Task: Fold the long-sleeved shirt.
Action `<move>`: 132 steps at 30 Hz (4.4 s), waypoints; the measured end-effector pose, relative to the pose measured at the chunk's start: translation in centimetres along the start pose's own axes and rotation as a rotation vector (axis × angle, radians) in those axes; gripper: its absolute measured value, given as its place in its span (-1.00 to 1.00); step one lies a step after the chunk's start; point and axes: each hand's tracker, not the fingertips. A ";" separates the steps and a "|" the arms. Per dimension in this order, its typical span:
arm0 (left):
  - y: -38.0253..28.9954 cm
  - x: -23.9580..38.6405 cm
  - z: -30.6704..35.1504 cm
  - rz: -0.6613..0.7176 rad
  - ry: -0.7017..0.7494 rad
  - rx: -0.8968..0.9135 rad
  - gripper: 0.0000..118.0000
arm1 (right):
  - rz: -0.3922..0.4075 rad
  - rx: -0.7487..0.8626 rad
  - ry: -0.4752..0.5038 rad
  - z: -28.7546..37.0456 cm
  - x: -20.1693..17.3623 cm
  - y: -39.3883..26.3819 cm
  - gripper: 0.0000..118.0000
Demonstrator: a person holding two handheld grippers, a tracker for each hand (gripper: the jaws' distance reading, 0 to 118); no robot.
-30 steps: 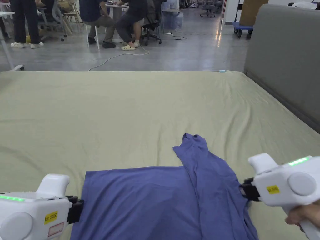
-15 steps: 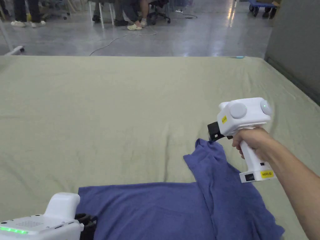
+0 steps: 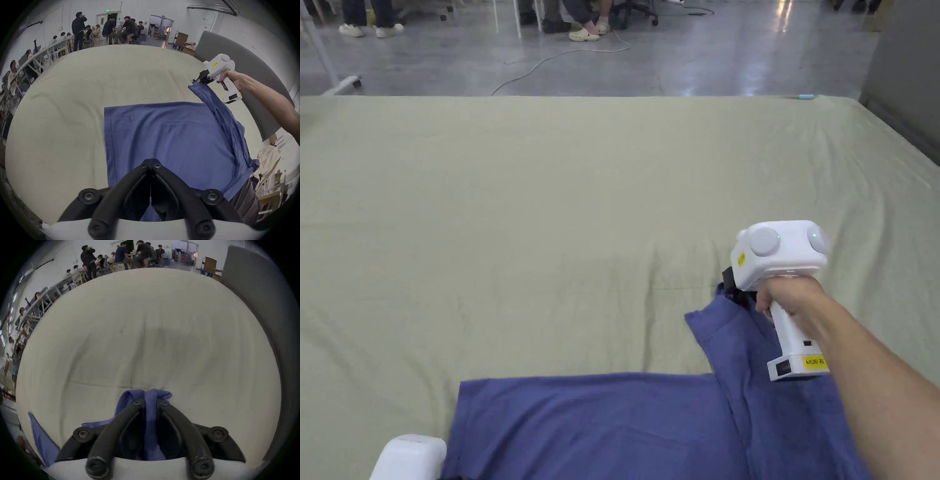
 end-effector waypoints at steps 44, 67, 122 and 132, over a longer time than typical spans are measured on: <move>-7.6 3.3 10.6 -0.068 -0.103 0.118 -1.00 | 0.117 0.264 -0.005 27.9 0.1 -31.7 -1.00; 3.1 1.1 0.3 -0.025 0.063 0.081 -0.35 | -0.019 -0.035 -0.086 9.3 3.7 -21.4 -0.86; -14.0 -2.5 4.0 -0.029 0.071 -0.151 -0.99 | 0.276 -0.079 0.007 21.5 2.4 -42.7 -0.93; -9.3 -1.7 13.1 -0.005 0.025 0.120 0.95 | 0.283 0.209 0.000 32.1 1.1 -38.9 0.66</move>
